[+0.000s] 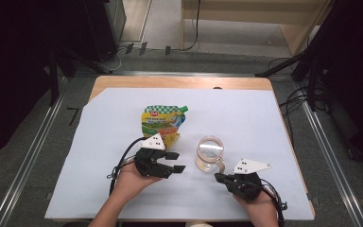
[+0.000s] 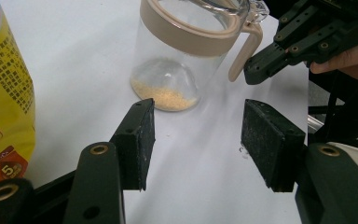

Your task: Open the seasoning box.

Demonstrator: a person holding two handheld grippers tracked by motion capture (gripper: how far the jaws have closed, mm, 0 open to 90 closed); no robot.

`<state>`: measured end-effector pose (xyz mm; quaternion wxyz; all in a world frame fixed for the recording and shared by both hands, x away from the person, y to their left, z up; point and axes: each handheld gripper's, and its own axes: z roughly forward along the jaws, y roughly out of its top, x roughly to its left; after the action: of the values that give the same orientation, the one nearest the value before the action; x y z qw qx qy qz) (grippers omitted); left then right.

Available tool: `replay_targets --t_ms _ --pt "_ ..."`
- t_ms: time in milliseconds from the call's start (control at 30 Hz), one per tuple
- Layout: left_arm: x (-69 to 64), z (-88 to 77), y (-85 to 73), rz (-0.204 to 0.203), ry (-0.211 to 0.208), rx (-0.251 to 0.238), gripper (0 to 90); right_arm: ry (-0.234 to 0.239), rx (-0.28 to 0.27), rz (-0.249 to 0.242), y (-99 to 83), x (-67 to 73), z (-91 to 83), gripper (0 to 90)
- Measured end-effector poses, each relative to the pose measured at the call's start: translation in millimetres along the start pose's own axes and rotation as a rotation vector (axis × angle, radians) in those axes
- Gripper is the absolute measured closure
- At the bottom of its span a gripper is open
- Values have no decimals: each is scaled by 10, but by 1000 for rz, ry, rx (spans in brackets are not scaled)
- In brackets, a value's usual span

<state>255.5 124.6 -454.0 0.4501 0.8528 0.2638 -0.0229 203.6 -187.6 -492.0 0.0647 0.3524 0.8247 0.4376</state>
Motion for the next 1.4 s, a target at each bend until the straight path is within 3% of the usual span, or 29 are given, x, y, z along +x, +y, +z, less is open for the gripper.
replay_targets --t_ms 567,800,900,1067,1200,1267,1400 --pt "-31 65 -2 17 -6 33 449 -56 -18 71 -6 -355 -138 900" --pt "-37 92 0 22 -5 52 447 -75 -21 97 32 -563 -185 900" --pt "-48 122 2 25 -10 54 446 -89 -31 127 68 -715 -182 900" --pt "-62 152 4 34 -12 66 447 -91 -35 120 106 -832 -169 900" --pt "-57 181 23 17 -32 82 446 -95 -33 100 160 -946 -142 900" --pt "-61 222 46 1 -53 81 421 -89 -26 63 216 -1013 -131 900" --pt "-67 252 62 0 -45 82 400 -70 -36 68 240 -1047 -214 900"
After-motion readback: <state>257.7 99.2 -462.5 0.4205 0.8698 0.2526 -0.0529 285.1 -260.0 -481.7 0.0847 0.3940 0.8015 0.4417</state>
